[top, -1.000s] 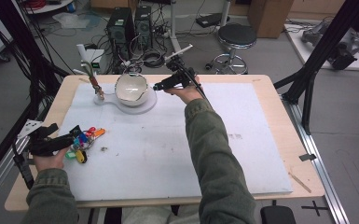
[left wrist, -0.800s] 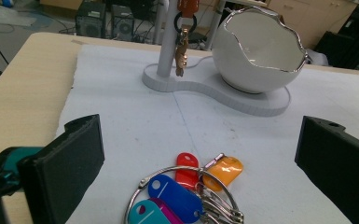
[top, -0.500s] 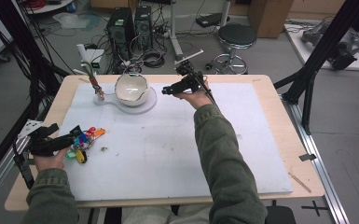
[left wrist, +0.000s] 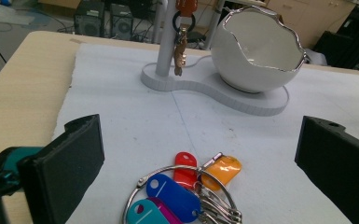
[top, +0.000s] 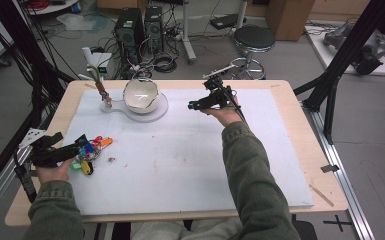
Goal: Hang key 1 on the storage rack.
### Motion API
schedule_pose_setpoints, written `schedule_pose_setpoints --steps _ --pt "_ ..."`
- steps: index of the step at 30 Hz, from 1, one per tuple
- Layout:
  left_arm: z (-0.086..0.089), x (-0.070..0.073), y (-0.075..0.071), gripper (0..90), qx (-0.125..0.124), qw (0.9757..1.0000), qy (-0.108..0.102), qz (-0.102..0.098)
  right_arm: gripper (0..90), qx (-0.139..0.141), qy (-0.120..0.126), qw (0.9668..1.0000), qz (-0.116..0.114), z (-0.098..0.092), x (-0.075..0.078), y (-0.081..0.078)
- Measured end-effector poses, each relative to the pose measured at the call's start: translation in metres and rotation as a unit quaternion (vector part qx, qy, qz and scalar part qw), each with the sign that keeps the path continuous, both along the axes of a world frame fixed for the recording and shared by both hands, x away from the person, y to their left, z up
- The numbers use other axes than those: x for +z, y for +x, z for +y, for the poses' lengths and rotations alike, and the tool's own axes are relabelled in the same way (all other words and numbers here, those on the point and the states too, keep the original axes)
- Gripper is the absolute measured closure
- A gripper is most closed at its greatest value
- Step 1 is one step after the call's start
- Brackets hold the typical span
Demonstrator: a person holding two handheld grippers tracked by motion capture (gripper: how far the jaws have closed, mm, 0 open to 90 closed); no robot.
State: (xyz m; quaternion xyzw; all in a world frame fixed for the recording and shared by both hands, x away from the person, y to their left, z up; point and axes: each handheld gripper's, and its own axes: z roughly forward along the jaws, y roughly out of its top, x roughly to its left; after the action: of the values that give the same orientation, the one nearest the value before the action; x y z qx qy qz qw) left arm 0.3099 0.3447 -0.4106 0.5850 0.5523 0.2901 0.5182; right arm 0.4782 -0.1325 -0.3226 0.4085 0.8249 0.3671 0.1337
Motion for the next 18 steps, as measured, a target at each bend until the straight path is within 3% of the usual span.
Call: schedule_pose_setpoints --steps 18 --pt "0.000 0.001 -0.001 1.7 0.001 1.0000 -0.002 -0.001 0.8 -0.017 -0.008 0.9998 0.006 -0.048 -0.013 -0.024"
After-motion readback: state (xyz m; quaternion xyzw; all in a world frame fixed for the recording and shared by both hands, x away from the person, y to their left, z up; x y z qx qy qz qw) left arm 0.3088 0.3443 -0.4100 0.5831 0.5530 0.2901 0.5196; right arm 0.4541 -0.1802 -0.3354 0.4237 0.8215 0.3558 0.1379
